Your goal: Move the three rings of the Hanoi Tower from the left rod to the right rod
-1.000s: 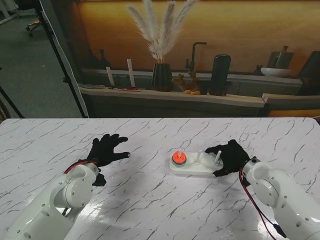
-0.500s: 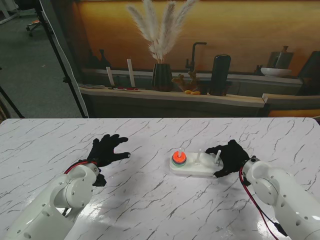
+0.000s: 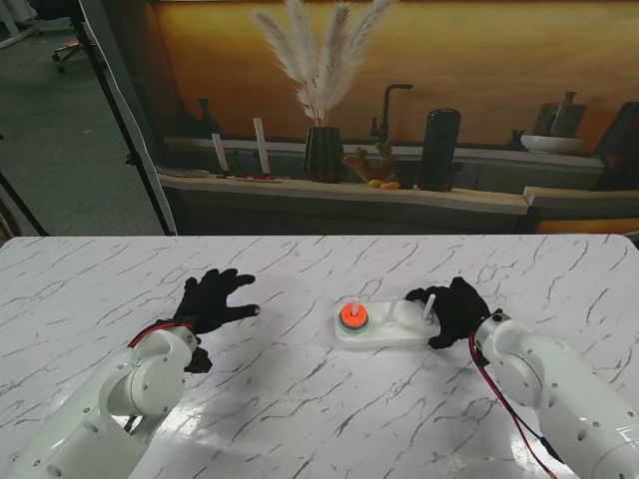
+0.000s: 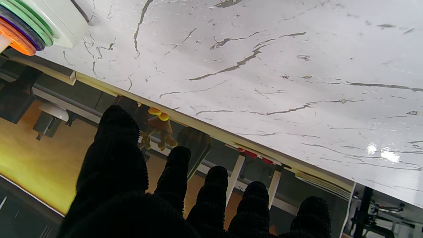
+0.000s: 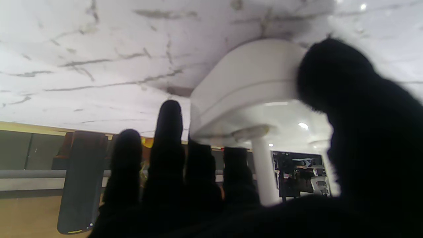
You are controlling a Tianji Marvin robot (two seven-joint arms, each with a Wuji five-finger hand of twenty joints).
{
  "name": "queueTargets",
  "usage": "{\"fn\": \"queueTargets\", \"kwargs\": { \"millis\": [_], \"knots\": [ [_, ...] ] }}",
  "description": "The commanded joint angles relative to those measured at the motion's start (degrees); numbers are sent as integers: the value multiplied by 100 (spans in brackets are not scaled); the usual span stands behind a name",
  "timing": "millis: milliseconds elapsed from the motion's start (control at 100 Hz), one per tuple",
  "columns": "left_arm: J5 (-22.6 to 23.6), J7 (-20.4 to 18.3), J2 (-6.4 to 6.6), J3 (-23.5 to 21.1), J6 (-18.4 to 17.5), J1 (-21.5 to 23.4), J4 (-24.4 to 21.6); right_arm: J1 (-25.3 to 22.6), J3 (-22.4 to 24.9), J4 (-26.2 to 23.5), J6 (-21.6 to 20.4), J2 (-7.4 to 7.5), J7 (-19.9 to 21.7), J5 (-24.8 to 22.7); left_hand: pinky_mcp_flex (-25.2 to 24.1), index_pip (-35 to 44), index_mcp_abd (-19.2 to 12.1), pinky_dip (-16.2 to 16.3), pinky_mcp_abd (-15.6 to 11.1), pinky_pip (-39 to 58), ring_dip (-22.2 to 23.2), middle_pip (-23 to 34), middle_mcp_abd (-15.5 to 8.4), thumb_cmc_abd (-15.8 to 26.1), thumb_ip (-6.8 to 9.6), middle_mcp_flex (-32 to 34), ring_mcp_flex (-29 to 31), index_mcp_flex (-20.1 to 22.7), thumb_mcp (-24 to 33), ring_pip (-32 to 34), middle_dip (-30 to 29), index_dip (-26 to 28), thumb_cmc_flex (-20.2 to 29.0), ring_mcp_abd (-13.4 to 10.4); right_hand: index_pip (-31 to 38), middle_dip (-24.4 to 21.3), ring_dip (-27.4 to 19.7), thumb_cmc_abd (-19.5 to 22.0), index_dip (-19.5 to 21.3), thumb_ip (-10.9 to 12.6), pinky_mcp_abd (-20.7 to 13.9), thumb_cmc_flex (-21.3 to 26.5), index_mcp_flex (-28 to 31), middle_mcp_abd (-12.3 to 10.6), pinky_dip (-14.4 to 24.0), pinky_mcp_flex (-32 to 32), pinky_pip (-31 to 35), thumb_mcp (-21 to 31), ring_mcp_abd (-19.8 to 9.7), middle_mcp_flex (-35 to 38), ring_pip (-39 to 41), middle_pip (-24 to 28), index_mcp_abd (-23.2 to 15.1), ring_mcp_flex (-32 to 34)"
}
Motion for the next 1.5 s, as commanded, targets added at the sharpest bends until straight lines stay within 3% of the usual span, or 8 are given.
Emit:
{"fn": "queueTargets", "kwargs": {
  "millis": [0, 170, 570, 1260, 1490],
  "knots": [
    [-28, -67, -27, -2, -71, 40, 16, -42, -91, -21, -10, -128, 31, 15, -50, -20, 62, -50, 143, -266, -23, -55, 40, 156, -130, -123, -143, -81, -80, -116, -61, -65, 62, -133, 607, 76, 107, 1082, 2, 114, 1586, 416, 297, -322, 112, 15, 189, 939, -101, 485, 163, 427, -20, 154],
    [-47, -75, -27, -1, -72, 41, 22, -20, -197, -113, 143, -178, 230, 295, -50, -19, 65, -53, 145, -267, -25, -56, 44, 159, -130, -123, -149, -78, -79, -117, -61, -65, 59, -129, 616, 74, 114, 1346, -54, 164, 1585, 381, 302, -232, 122, -34, 207, 791, -59, 479, 189, 426, 50, 101],
    [-52, -56, -33, -20, -57, 34, 35, -15, -376, -452, 578, -259, 480, 621, -49, -23, 69, -56, 145, -267, -29, -55, 46, 159, -130, -118, -150, -86, -78, -118, -61, -67, 61, -125, 532, 96, 159, 1393, -150, 220, 1562, 393, 408, -125, 198, -2, 317, 696, 16, 490, 283, 413, 197, 93],
    [-60, 0, -43, -85, -62, 60, 35, 184, -824, -594, 856, -364, 508, 1002, -47, -24, 71, -72, 141, -276, -30, -57, 45, 161, -130, -121, -150, -85, -77, -118, -62, -68, 62, -130, 430, 137, 198, 1309, -168, 228, 1561, 448, 493, -83, 267, -11, 353, 686, 38, 491, 369, 433, 246, 67],
    [-59, -7, -41, -101, -52, 77, 26, 198, -937, -631, 932, -374, 531, 1042, -47, -24, 67, -72, 141, -272, -29, -55, 48, 165, -131, -118, -150, -85, -79, -118, -61, -68, 60, -124, 378, 142, 197, 997, -167, 234, 1572, 393, 507, -53, 286, -35, 347, 758, 54, 463, 361, 416, 276, 33]
  ]
}}
